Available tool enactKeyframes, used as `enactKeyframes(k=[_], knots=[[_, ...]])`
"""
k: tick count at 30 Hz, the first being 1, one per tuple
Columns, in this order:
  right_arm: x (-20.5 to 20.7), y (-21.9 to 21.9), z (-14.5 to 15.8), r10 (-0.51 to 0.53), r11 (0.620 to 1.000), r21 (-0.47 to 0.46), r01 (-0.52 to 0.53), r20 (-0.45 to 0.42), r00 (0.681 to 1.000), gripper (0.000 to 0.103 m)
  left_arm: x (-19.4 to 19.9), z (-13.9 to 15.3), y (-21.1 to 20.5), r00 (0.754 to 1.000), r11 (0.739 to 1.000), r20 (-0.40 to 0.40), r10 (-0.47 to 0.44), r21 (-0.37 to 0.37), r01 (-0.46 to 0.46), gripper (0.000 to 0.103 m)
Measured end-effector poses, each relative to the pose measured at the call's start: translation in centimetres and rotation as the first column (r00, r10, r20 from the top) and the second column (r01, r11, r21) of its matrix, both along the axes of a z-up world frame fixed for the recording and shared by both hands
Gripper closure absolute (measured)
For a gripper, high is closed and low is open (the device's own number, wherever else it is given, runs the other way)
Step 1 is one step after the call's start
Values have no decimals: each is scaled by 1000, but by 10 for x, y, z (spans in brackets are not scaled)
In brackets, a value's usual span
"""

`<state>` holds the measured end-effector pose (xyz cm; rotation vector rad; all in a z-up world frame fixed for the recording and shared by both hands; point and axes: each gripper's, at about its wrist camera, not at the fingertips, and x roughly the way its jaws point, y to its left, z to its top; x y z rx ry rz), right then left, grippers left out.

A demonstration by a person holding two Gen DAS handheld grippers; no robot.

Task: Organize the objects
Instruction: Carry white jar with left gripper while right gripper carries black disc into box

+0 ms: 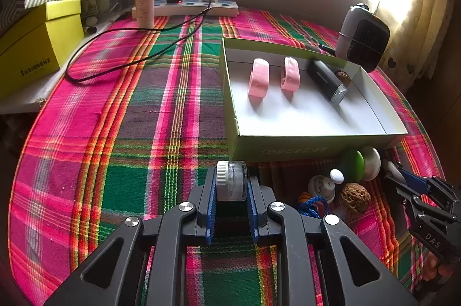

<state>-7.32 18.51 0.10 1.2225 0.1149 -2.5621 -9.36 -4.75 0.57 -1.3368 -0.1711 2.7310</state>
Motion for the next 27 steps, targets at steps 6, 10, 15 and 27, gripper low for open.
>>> enactKeyframes(k=[6,10,15,27], knots=[[1,0,0,-1,1000,-4,1,-2,1000,67,0,1,0,1000,1000,2,0,1,0,86],[3,-1,2,1,1000,-9,-1,-8,1000,67,1,1,-1,1000,1000,3,-2,1,2,86],[4,1,5,0,1000,-15,0,-15,1000,67,5,3,0,1000,1000,-1,0,4,0,86],[3,5,19,-2,1000,-28,0,-47,999,67,12,22,1,999,1000,-34,-2,-1,2,86]])
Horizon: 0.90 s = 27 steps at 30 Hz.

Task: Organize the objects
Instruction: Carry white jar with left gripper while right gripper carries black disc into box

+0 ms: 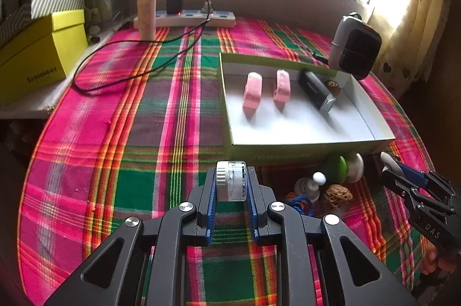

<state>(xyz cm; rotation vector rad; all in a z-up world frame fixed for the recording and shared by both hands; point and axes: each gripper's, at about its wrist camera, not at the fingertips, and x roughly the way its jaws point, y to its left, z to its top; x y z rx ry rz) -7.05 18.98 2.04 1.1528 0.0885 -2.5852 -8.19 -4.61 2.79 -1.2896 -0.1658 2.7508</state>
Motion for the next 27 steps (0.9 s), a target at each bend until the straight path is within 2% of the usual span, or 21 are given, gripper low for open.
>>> enactKeyframes(k=[15,27], knots=[[-25,0,19,9,1000,4,-9,-39,999,67,-23,24,22,997,998,-35,-66,-1,66,86],[-67,-3,17,14,999,35,-13,-23,1000,67,-65,23,37,995,995,-18,-101,-3,100,86]])
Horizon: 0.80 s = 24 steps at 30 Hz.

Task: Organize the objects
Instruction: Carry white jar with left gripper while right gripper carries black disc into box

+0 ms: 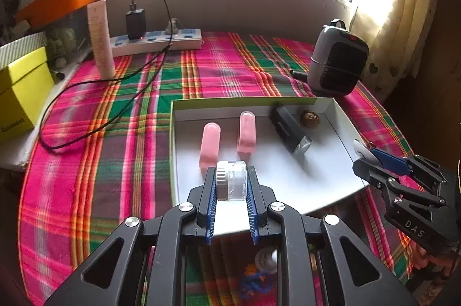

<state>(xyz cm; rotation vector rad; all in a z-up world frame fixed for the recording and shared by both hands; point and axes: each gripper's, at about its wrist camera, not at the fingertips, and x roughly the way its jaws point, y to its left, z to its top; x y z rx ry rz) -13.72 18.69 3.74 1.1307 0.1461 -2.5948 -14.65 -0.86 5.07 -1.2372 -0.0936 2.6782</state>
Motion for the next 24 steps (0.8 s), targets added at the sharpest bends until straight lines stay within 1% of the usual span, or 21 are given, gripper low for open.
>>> enactKeyframes(k=[10,13,24], knots=[[-33,-5,-12,-4,999,34,3,38,999,67,-28,-12,11,999,999,31,-21,-24,22,86],[-39,-6,-14,1,999,43,-3,45,999,67,-33,-16,11,999,1000,45,-18,-23,19,86],[-54,-12,-26,11,997,71,-16,76,997,67,-41,-20,11,999,999,50,-17,-33,19,86]])
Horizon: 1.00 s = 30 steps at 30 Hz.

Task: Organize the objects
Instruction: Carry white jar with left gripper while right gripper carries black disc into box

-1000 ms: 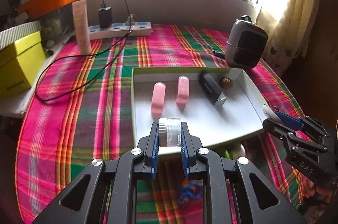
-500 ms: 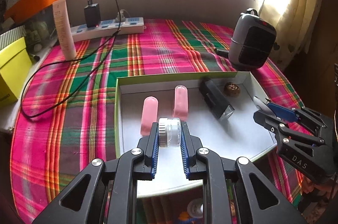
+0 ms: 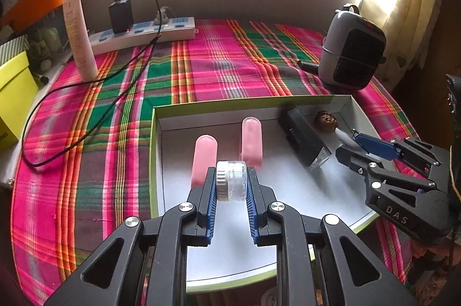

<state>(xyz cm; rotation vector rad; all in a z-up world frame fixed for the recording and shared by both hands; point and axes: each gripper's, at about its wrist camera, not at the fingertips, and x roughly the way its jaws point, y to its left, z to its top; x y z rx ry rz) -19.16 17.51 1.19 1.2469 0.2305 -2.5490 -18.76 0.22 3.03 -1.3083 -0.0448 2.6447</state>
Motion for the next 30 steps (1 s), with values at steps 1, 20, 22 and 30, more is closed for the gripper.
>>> enactKeyframes(k=[1,20,22,30], knots=[[-1,0,-1,-1,1000,3,1,2,1000,67,-1,0,0,1000,1000,-1,1,0,-1,86],[-6,-7,-5,7,1000,27,-7,-7,1000,67,-4,-2,7,1000,998,-29,-8,-57,6,86],[-5,-8,-6,14,999,34,-14,-8,1000,67,-3,-3,8,1000,998,-23,-13,-58,12,86],[-5,-9,-5,9,999,39,-9,-14,1000,67,-4,-10,9,1000,997,-4,-8,-76,7,86]])
